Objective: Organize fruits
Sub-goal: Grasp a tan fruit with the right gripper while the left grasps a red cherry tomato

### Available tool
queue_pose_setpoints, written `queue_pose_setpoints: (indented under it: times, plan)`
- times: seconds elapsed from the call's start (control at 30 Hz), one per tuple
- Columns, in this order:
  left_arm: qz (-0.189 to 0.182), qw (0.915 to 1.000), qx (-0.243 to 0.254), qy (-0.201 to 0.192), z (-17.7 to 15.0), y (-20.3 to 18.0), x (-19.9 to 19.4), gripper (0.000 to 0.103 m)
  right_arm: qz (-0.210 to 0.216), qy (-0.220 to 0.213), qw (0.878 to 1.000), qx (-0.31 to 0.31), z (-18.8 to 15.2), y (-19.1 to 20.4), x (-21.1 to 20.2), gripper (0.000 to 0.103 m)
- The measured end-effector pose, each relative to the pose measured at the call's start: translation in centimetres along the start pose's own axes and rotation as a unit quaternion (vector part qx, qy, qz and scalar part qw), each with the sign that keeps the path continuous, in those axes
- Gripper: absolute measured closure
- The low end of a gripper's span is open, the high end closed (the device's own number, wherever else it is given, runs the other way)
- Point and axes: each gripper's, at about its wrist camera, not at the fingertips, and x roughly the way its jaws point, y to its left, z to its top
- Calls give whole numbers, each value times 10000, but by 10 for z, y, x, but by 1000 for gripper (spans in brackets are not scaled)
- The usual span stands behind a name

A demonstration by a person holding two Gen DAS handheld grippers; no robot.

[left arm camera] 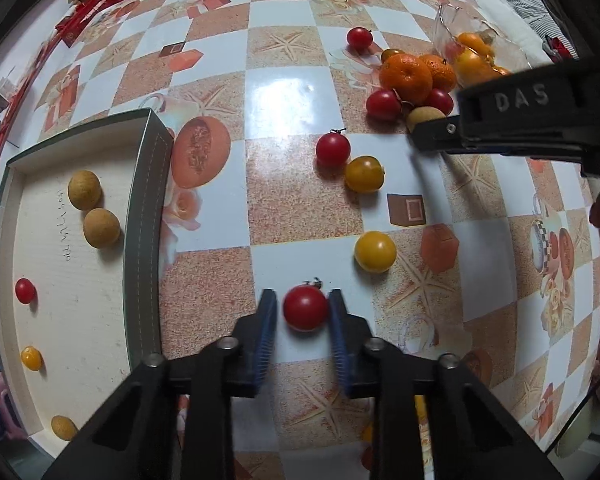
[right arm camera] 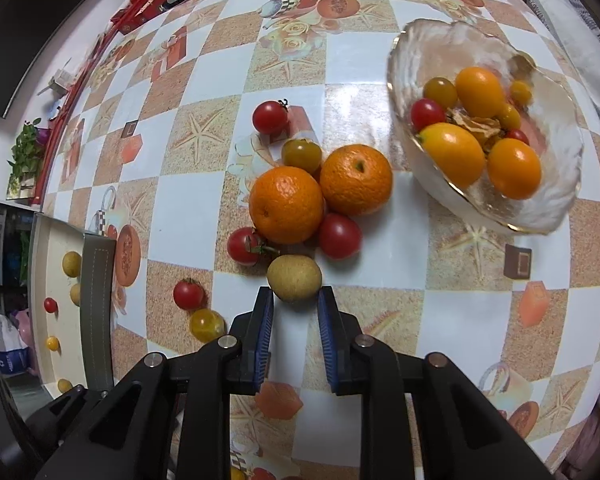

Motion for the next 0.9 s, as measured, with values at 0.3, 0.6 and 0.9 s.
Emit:
queue_pose_setpoints:
  times: [0.3,0.6,0.9]
  plan:
    - [-305,9995,-45,-22,-8,10,-7,79,96,-29,9999,87,-28,-17,-20,82]
    - [-398,9991,-70,-123,-27,13,-38,79,286,111,9992,238,-44,-26,-15,77]
    - [-376,9989,-197,-192,-33,24,-49,79,-73,-135,9998,80,-11,-11,-3,59]
